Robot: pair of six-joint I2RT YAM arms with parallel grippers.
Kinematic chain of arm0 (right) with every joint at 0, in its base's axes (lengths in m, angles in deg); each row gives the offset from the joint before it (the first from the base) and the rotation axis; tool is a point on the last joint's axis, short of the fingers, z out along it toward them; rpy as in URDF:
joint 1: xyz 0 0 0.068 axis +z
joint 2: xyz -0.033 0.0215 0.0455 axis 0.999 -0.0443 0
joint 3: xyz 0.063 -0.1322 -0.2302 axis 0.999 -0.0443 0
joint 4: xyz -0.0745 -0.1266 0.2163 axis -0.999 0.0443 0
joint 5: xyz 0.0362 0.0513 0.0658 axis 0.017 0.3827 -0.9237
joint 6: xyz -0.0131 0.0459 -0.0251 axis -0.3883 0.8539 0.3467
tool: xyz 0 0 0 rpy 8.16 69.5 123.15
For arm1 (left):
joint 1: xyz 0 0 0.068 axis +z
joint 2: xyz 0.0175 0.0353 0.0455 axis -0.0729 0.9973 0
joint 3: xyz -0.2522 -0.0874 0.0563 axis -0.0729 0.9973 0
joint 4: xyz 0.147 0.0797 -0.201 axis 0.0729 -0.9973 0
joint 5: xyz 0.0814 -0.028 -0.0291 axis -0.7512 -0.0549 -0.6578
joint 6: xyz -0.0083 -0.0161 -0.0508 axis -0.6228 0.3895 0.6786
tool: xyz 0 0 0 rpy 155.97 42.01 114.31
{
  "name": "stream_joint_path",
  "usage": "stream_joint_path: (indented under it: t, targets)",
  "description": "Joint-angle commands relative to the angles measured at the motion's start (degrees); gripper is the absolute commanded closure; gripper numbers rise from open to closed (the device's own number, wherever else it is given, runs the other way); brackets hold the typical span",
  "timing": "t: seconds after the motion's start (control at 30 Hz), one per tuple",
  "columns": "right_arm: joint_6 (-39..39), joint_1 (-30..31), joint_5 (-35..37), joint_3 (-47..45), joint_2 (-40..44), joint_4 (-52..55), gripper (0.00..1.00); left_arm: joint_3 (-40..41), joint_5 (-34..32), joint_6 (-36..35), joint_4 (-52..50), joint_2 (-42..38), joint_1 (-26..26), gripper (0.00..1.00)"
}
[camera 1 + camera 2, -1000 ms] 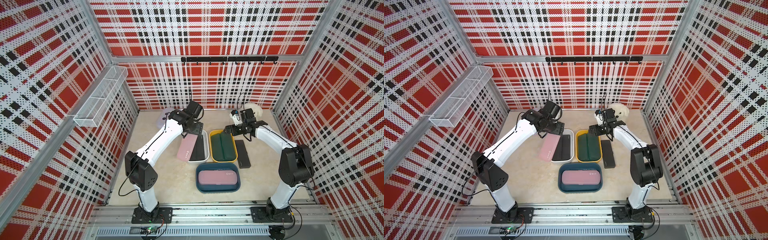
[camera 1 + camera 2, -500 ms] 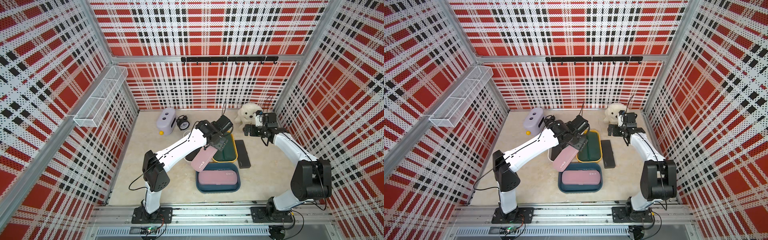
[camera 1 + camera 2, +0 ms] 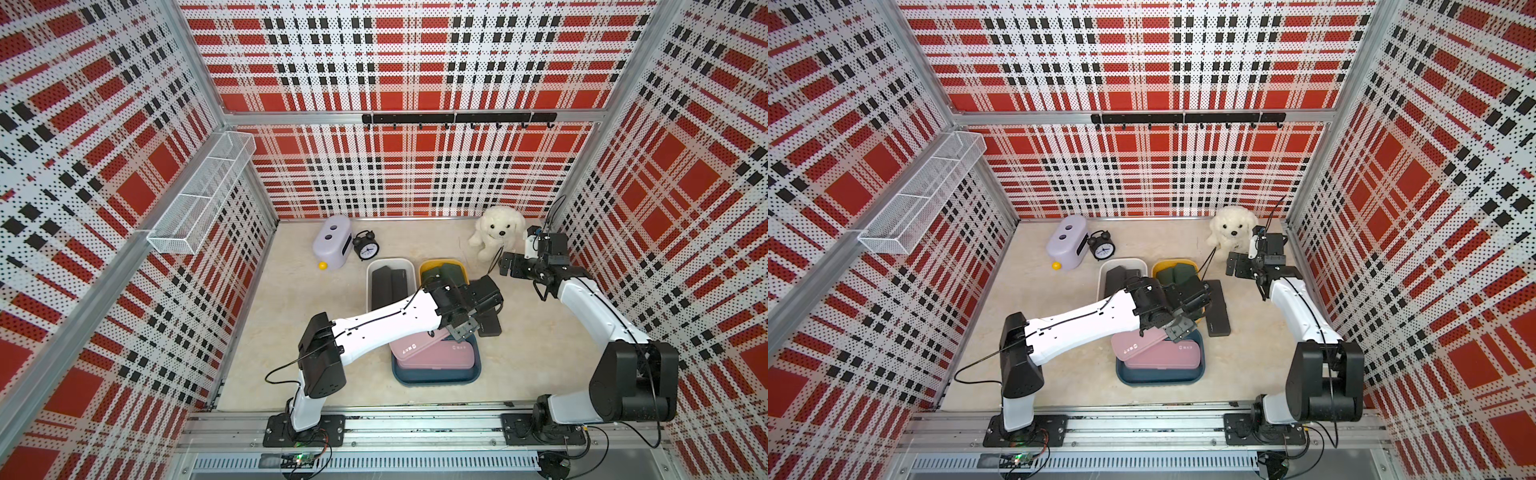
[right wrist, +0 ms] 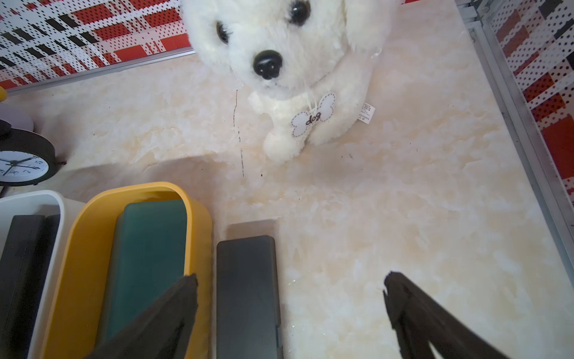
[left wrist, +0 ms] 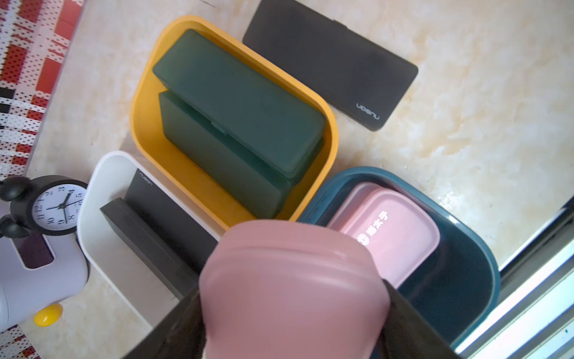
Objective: Place the pencil cases by color into the storage box
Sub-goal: Place the pencil case at the storage box.
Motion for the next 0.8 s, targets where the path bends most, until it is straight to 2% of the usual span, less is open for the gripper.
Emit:
stream_joint_path:
  t: [0.0, 0.17, 0.5, 0.77]
  targets:
    - [0.34, -0.37, 1.21, -0.92, 2.47, -0.95, 0.00, 2.51, 1.29, -2.54, 2.96, -0.72, -0.62, 0.44]
    - [0.34, -0.50, 1.38, -1.87, 3.55, -0.85, 0.00, 4.79, 2.70, -3.53, 6.61, -0.14, -2.38, 0.43]
    - [-0.28, -0.72, 1.34, -2.59, 4.50, -0.94, 0.00, 4.01, 4.43, -5.40, 7.87, 3.15, -5.04, 0.43]
    - [-0.63, -0.98, 0.72, -3.71, 4.96, -1.46, 0.00, 5.38, 3.27, -7.91, 8.33, 5.29, -5.35, 0.43]
